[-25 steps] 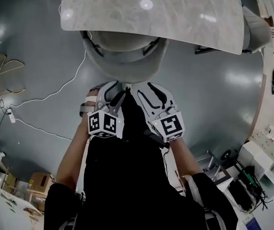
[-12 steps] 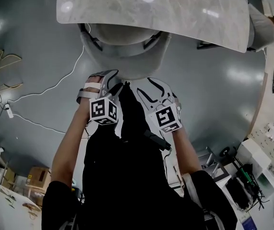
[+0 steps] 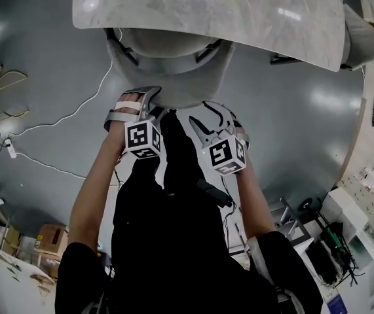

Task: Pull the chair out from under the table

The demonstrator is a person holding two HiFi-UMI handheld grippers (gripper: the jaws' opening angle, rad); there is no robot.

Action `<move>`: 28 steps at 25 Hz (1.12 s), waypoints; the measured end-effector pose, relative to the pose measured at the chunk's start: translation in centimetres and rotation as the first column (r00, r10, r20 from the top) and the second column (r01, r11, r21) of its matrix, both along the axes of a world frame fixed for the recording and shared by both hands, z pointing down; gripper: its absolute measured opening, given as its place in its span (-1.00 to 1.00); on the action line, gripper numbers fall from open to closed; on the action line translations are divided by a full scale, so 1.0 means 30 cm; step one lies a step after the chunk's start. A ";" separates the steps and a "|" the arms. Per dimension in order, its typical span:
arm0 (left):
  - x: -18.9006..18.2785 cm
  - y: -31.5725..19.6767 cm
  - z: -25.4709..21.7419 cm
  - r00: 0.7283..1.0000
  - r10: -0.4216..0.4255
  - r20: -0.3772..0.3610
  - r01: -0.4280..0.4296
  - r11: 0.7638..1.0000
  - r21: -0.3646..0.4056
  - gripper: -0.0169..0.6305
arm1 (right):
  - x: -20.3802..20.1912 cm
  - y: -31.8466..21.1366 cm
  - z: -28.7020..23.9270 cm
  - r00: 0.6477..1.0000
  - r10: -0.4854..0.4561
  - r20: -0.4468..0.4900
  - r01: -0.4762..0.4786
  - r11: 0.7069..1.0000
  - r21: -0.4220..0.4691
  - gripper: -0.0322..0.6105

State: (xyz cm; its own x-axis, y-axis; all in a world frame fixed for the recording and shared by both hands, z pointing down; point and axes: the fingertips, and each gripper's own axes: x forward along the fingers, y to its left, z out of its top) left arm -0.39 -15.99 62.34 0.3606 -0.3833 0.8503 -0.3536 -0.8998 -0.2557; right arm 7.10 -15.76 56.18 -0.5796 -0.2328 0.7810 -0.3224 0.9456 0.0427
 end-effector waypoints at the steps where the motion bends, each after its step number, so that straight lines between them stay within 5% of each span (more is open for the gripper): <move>1: -0.003 -0.002 0.006 1.000 0.000 0.004 0.000 1.000 -0.004 -0.12 | 0.002 -0.002 0.005 1.000 -0.009 -0.009 0.009 1.000 0.009 -0.20; 11: 0.001 -0.004 0.031 1.000 0.017 0.003 -0.017 0.999 -0.037 -0.20 | 0.016 -0.035 0.076 0.977 -0.158 -0.140 0.173 0.980 0.103 -0.18; 28: 0.015 0.022 0.042 0.995 0.097 0.020 -0.096 0.995 -0.030 -0.53 | -0.021 -0.065 0.251 0.833 -0.439 -0.336 0.492 0.866 0.087 -0.16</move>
